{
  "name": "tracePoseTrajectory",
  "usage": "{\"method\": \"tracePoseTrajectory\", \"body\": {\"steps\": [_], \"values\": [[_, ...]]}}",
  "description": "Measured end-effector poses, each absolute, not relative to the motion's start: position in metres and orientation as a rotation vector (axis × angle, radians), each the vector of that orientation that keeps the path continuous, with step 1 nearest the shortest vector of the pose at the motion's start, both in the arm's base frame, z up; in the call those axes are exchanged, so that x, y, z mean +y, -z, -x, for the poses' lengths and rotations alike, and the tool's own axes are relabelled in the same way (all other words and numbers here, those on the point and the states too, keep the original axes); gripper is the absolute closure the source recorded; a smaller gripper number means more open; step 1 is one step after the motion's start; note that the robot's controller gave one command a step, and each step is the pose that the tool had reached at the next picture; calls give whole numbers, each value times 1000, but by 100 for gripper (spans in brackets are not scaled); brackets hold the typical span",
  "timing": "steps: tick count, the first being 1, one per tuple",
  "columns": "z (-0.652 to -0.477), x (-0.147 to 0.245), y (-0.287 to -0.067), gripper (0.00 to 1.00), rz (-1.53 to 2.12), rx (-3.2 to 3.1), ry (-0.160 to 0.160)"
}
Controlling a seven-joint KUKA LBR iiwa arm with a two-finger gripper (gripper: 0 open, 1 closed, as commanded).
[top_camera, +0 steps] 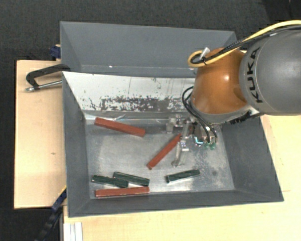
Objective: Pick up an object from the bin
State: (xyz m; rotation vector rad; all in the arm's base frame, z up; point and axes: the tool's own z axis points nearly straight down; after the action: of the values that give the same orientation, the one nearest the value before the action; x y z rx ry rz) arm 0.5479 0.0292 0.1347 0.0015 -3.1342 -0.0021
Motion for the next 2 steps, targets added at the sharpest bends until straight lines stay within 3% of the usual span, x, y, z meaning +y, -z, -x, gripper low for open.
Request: {"method": "tracePoseTrajectory", "body": {"steps": [1, 2], "values": [[-549, 29, -139, 0, -1, -3141, 2], [-548, 27, -71, 100, -409, -3115, 2]]}}
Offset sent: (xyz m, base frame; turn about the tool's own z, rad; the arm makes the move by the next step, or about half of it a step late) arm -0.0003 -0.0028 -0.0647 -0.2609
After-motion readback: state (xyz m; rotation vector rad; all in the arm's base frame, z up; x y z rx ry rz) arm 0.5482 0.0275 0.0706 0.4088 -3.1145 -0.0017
